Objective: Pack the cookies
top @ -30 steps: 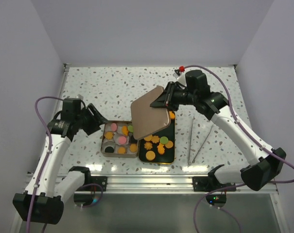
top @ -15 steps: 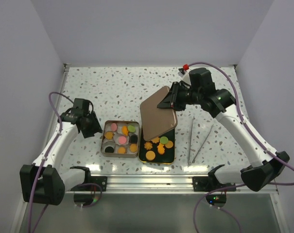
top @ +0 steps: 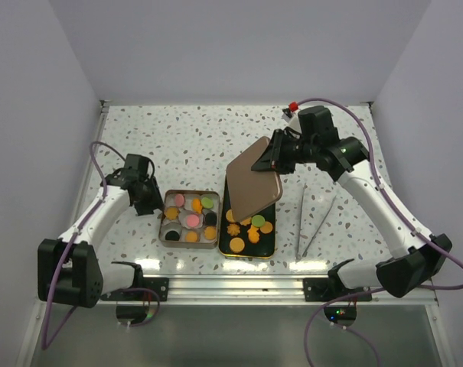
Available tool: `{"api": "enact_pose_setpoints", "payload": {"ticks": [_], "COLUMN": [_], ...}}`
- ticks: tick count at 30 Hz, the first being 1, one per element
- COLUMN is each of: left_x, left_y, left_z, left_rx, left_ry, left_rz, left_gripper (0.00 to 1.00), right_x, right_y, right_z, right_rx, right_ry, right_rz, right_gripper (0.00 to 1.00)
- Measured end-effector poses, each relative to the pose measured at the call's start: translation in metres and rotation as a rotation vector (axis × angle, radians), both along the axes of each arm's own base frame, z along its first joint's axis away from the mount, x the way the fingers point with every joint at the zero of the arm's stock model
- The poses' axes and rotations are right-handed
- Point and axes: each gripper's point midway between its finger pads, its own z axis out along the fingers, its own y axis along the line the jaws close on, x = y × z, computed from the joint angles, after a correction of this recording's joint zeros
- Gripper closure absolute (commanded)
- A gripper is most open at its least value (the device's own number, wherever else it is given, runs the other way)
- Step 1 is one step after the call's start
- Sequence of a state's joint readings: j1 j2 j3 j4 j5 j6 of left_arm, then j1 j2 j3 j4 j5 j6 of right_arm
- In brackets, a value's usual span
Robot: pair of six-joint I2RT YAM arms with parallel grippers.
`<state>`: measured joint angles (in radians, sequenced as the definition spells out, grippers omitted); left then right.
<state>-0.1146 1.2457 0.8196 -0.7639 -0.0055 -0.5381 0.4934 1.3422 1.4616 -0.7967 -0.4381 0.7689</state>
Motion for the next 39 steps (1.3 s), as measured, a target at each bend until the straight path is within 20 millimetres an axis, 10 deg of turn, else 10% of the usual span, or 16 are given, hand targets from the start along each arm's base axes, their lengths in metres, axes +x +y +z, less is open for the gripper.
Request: {"api": "enact_pose_setpoints", "payload": {"ticks": [7, 17, 25, 34, 39], "left_x": [0.002, 0.004, 0.022, 0.058, 0.076], "left_y": [-0.013, -0.012, -0.010, -0.019, -0.025], "left_z": [-0.010, -0.028, -0.027, -0.027, -0.010], "left_rx": [0.015, 0.063, 0.093, 0.079, 0.059], "left_ry": [0.019, 0.078, 0.096, 0.085, 0.033], "left_rz": [-0.055, -0.070, -0.054, -0.041, -0.032], "left_gripper": [0.62, 0.97, 1.00, 0.58, 0.16], "right_x": [0.003, 0.009, 0.015, 0.052, 0.079], "right_y": [-0.002, -0.009, -0.009, 0.028, 0.054], "right_z": [-0.003, -0.004, -0.010, -0.015, -0.025], "right_rx": [-0.001, 0.001, 0.007, 0.166, 0.304], "right_ry": [0.007, 0.007, 0.020, 0.034, 0.050], "right_rz": [-0.002, -0.014, -0.010, 0.064, 0.078], "right_gripper": [1.00, 1.00, 1.00, 1.00, 1.00]}}
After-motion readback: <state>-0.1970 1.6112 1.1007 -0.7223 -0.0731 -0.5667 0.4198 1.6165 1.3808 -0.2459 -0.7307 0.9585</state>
